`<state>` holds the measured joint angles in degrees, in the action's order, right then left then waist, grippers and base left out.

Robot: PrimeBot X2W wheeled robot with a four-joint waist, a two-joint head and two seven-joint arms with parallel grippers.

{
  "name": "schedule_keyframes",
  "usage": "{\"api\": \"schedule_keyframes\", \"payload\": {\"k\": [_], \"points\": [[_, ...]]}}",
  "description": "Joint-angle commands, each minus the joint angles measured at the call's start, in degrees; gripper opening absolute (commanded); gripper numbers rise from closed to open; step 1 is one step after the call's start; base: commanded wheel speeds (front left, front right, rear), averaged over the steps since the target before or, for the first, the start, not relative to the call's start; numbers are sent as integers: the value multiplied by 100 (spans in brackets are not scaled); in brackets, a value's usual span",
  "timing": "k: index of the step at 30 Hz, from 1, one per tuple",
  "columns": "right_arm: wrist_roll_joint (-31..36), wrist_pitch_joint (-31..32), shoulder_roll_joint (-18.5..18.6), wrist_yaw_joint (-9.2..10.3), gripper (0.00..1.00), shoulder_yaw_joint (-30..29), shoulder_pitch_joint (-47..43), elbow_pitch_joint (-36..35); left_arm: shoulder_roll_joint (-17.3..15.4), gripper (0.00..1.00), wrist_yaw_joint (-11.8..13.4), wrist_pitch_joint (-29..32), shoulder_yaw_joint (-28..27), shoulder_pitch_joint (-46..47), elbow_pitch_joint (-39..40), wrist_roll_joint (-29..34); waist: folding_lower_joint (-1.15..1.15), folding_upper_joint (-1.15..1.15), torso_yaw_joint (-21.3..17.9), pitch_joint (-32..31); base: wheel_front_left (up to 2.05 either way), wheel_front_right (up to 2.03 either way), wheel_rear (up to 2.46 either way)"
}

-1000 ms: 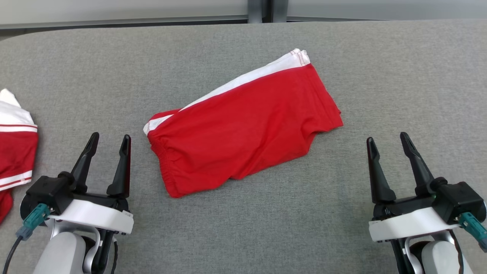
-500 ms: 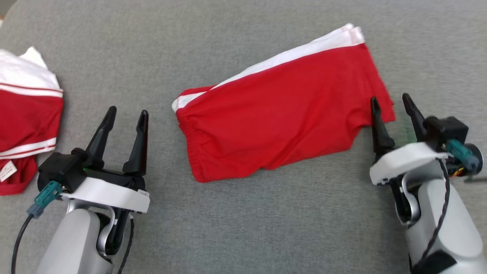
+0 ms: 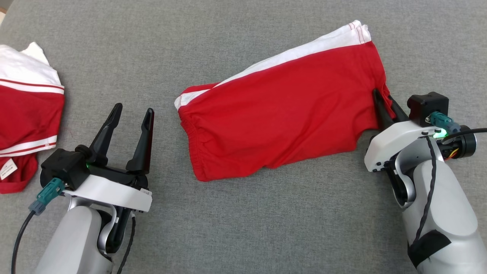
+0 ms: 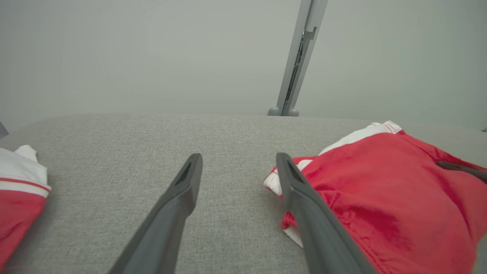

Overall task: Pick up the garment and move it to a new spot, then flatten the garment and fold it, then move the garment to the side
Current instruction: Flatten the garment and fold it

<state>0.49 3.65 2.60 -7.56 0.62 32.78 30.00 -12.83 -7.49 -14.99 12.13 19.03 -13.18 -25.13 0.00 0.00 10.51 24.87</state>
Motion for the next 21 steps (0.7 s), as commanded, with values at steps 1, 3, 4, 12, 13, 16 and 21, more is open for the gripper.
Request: {"api": "schedule_keyframes", "payload": {"k": [1, 3, 4, 12, 13, 16, 21], "points": [[54, 100, 54, 15, 0, -34, -159, 8, -37, 100, 2, -24, -12, 67, 15, 21, 0, 0, -24, -5, 0, 0, 0], [53, 111, 51, 14, 0, 13, -194, -153, -43, 100, 1, -24, -19, 72, 10, 28, 0, 0, -54, -23, 0, 0, 0], [57, 116, 47, 14, 0, 40, -231, -238, -53, 100, 1, -24, -45, 54, 6, 32, 0, 0, -86, -43, 0, 0, 0], [-62, 25, 44, 14, 0, 170, -1468, -1439, -119, 100, 1, -25, -146, -269, -4, 110, 0, 0, -436, -379, 0, 0, 0], [-152, 21, 41, 14, 0, 168, -1696, -1587, -124, 100, 1, -24, -148, -328, -6, 110, 0, 0, -486, -428, 0, 0, 0], [-403, -107, 42, 14, 0, 83, -2317, -1968, -131, 100, 1, -24, -172, -512, 13, 144, 0, 0, -629, -579, 0, 0, 0], [-751, -334, 36, 13, 0, -89, -2872, -2194, -141, 100, 1, -24, -110, -663, -20, 149, 0, 0, -737, -701, 0, 0, 0]]}}
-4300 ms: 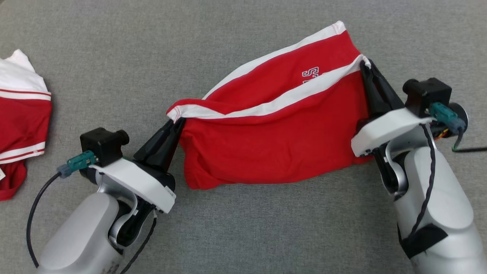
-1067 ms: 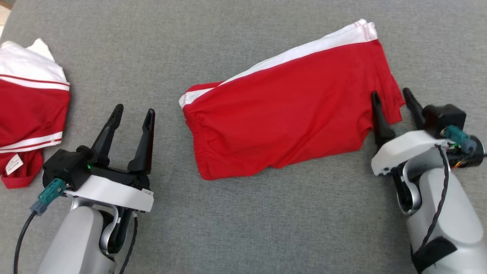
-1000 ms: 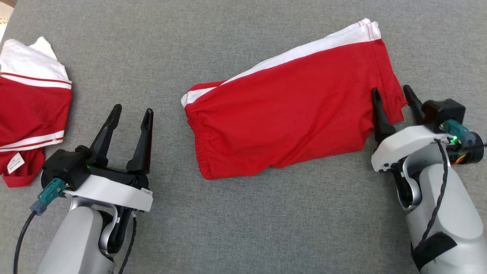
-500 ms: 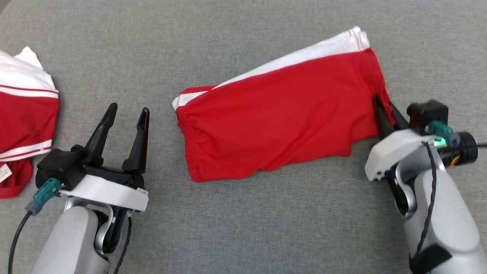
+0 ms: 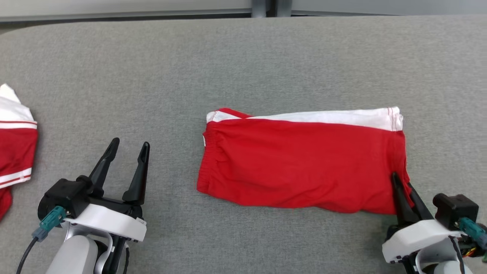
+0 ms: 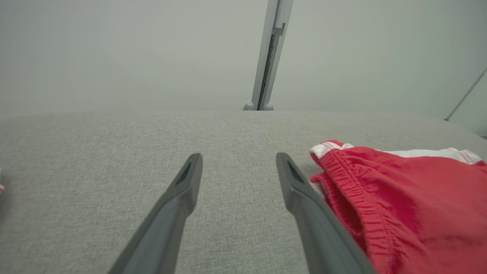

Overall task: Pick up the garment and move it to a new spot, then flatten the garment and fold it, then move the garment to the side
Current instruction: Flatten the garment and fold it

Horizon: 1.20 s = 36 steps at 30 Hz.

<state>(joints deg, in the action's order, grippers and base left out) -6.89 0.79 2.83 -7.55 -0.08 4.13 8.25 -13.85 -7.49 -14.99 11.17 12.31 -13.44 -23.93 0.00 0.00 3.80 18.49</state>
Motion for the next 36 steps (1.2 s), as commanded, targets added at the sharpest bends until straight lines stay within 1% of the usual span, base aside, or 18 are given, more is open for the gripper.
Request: {"api": "schedule_keyframes", "payload": {"k": [1, 5, 9, 13, 16, 20, 26, 28, 31, 32, 33, 34, 35, 36], "points": [[-62, -93, 12, 12, 0, -35, -56, -23, -47, 100, 1, -24, -17, -19, 4, 35, 0, 0, -92, -78, 0, 0, 0], [-136, -199, 16, 12, 0, -55, -79, 119, -64, 100, 1, -24, 13, -87, -12, 51, 0, 0, -142, -116, 0, 0, 0], [-22, -211, 15, 12, 0, -54, 87, 186, -59, 100, 1, -24, 32, -101, -24, 74, 0, 0, -140, -162, 0, 0, 0], [93, -137, 11, 11, 0, 233, 376, -93, -29, 100, 1, -24, 62, -62, 0, 93, 0, 0, -93, -218, 0, 0, 0], [56, -24, 8, 8, 0, 765, 709, -368, 1, 100, 10, -24, 77, -16, -57, 92, 0, 0, -30, -272, 0, 0, 0], [-238, 85, 12, 8, 0, 1816, 1223, -369, 87, 100, 26, -24, 121, 82, -127, 108, 0, 0, 115, -348, 0, 0, 0], [-932, 108, 16, 8, 0, 3238, 1653, 394, 236, 100, 17, -24, 283, 247, -288, 120, 0, 0, 454, -370, 0, 0, 0], [-1182, 44, 22, 8, 0, 3521, 1730, 690, 273, 100, 13, -24, 335, 292, -331, 124, 0, 0, 553, -355, 0, 0, 0], [-1439, -58, 11, 8, 0, 3782, 1831, 1062, 298, 100, 8, -24, 364, 354, -352, 126, 0, 0, 631, -339, 0, 0, 0], [-1453, -117, 16, 8, 11, 3824, 1889, 1161, 302, 100, 7, -24, 358, 360, -354, 126, 0, 0, 640, -336, 0, 0, 0], [-1467, -146, 18, 8, 47, 3866, 1923, 1259, 308, 100, 6, -24, 349, 358, -354, 125, 0, 0, 644, -334, 0, 0, 0], [-1467, -146, 18, 8, 47, 3866, 1923, 1259, 308, 100, 6, -24, 349, 358, -354, 125, 0, 0, 644, -334, 0, 0, 0], [-1488, -318, 14, 8, 100, 3938, 2052, 1392, 314, 100, 5, -24, 308, 340, -344, 143, 0, 0, 635, -334, 0, 0, 0], [-1488, -318, 14, 8, 100, 3938, 2052, 1392, 314, 100, 5, -24, 308, 340, -344, 143, 0, 0, 635, -334, 0, 0, 0]]}}
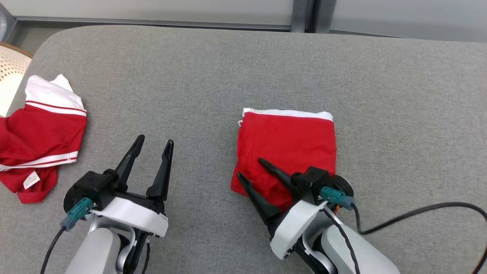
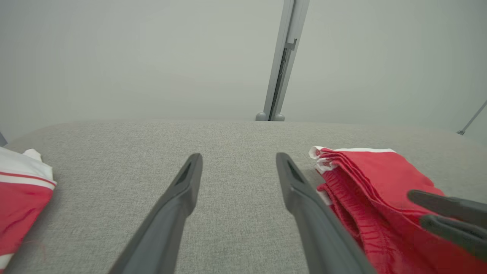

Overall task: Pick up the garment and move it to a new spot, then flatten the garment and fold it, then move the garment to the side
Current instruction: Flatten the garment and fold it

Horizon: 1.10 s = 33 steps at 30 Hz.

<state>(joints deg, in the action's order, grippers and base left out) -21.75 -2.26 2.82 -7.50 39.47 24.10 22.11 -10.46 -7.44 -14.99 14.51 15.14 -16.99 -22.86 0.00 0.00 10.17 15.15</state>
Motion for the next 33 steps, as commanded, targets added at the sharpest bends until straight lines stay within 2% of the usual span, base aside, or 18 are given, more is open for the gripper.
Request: {"api": "schedule_keyframes", "payload": {"k": [1, 5, 7, 8, 9, 10, 11, 12, 18, 21, 26, 33], "points": [[-59, -215, 14, 2, 100, -1, 88, -62, -36, 100, 0, -24, -59, 24, 10, 48, 0, 0, -22, -18, 0, 0, 0], [-385, -787, 27, 2, 100, -235, 33, -362, -67, 100, -2, -24, -162, -47, 25, 89, 0, 0, -100, -51, 0, 0, 0], [-307, -881, 28, 2, 100, -412, 18, -385, -79, 100, -2, -24, -200, -58, 42, 100, 0, 0, -134, -58, 0, 0, 0], [-104, -1005, 25, 2, 100, -858, -70, -438, -105, 100, 2, -24, -291, -88, 87, 118, 0, 0, -198, -78, 0, 0, 0], [-104, -1005, 25, 2, 100, -858, -70, -438, -105, 100, 2, -24, -291, -88, 87, 118, 0, 0, -198, -78, 0, 0, 0], [39, -1043, 16, 2, 100, -1111, -127, -474, -125, 100, 9, -24, -347, -121, 108, 128, 0, 0, -238, -91, 0, 0, 0], [332, -1087, 16, 2, 100, -1686, -299, -575, -170, 100, 23, -24, -449, -183, 155, 153, 0, 0, -309, -120, 0, 0, 0], [332, -1087, 16, 2, 100, -1686, -299, -575, -170, 100, 23, -24, -449, -183, 155, 153, 0, 0, -309, -120, 0, 0, 0], [1095, -925, 14, 2, 100, -3306, -1099, -1170, -271, 100, 31, -24, -665, -377, 319, 227, 0, 0, -506, -234, 0, 0, 0], [1283, -755, 7, 2, 100, -3808, -1516, -1583, -298, 100, 32, -24, -689, -486, 379, 265, 0, 0, -586, -306, 0, 0, 0], [1332, -478, 11, 2, 100, -4009, -1941, -2074, -325, 100, 63, -24, -722, -670, 485, 304, 0, 0, -667, -468, 0, 0, 0], [1241, -159, 14, 2, 100, -3958, -2432, -2253, -309, 100, 211, 15, -666, -1164, 563, 369, 0, 0, -775, -1039, 0, 0, 0]]}}
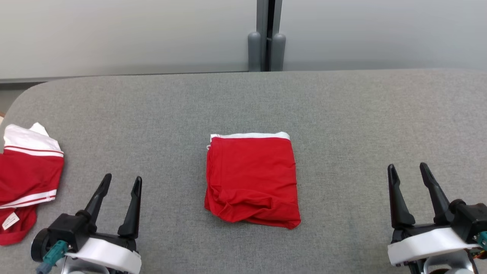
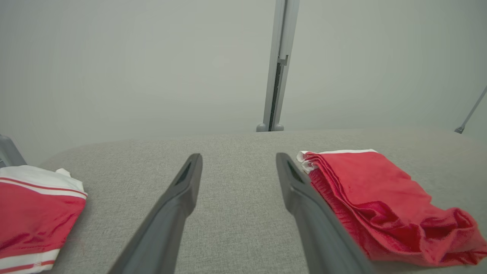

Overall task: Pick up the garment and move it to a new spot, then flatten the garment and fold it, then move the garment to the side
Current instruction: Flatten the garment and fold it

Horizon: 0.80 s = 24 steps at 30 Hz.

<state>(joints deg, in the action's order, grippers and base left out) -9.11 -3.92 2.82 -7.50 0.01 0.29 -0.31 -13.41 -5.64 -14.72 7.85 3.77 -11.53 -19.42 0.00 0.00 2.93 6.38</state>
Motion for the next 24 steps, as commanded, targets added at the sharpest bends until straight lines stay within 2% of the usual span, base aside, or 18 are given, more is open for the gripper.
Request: {"api": "schedule_keyframes", "payload": {"k": [1, 12, 24], "points": [[-44, 46, 13, 2, 100, -5, -144, -25, -11, 100, 49, 4, 29, -114, 41, 45, 0, 0, -61, -255, 0, 0, 0], [5, 494, 14, 2, 100, -90, -976, -434, 32, 100, 344, 270, 172, -841, 342, 95, 0, 0, -115, -865, 0, 0, 0], [-21, 653, 14, 2, 100, -149, -1164, -668, -32, 100, 553, 337, -37, -1006, 543, -77, 0, 0, -137, -918, 0, 0, 0]]}}
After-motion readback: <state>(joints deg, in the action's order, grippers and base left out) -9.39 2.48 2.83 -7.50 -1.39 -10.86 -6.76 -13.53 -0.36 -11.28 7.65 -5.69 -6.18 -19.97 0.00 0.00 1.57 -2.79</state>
